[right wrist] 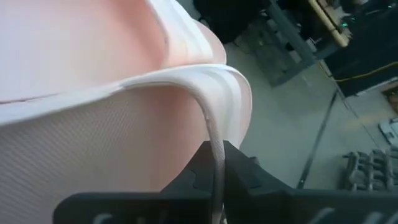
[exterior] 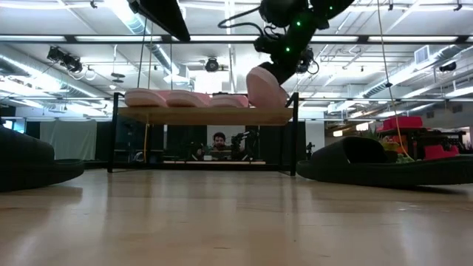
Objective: Pick and place slides into the shelf
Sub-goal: Put the pink slide on the shelf
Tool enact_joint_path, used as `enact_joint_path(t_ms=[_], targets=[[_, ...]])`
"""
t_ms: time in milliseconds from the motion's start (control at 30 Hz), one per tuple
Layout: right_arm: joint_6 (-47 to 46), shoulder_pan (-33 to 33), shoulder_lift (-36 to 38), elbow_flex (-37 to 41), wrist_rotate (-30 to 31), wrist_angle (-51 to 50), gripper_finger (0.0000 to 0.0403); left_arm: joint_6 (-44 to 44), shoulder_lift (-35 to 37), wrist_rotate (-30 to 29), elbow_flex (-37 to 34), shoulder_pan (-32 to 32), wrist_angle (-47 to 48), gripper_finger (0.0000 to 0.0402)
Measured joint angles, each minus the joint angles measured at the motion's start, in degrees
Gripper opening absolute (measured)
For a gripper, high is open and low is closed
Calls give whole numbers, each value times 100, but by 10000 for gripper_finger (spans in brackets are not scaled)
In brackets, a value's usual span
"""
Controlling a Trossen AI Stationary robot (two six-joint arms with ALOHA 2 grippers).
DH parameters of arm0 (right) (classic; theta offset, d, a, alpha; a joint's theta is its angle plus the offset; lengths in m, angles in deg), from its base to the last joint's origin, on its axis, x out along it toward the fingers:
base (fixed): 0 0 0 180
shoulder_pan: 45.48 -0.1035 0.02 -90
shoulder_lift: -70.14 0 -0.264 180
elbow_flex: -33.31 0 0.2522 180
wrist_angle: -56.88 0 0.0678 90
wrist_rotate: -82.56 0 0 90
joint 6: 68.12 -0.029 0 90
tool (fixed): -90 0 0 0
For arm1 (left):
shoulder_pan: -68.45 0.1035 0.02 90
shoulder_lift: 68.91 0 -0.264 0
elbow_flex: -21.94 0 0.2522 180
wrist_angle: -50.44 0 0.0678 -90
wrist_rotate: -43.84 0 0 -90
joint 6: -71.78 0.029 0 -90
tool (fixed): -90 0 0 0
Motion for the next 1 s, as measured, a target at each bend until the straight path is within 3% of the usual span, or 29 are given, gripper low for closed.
enact_joint_path(t_ms=[200,367,700,1000], targets=[[124,27,-7,-64,452,6,12,-102,0,0,-1,0,37,4],[233,31,-11,-113,504,-1,12,-102,-2,2,-2,0,37,18],[1599,61,-12,-117,653,45,11,-102,-2,2,-2,0,34,9],[1846,257,-12,-124,826,161,11,-102,-2,2,-4,0,30,21]])
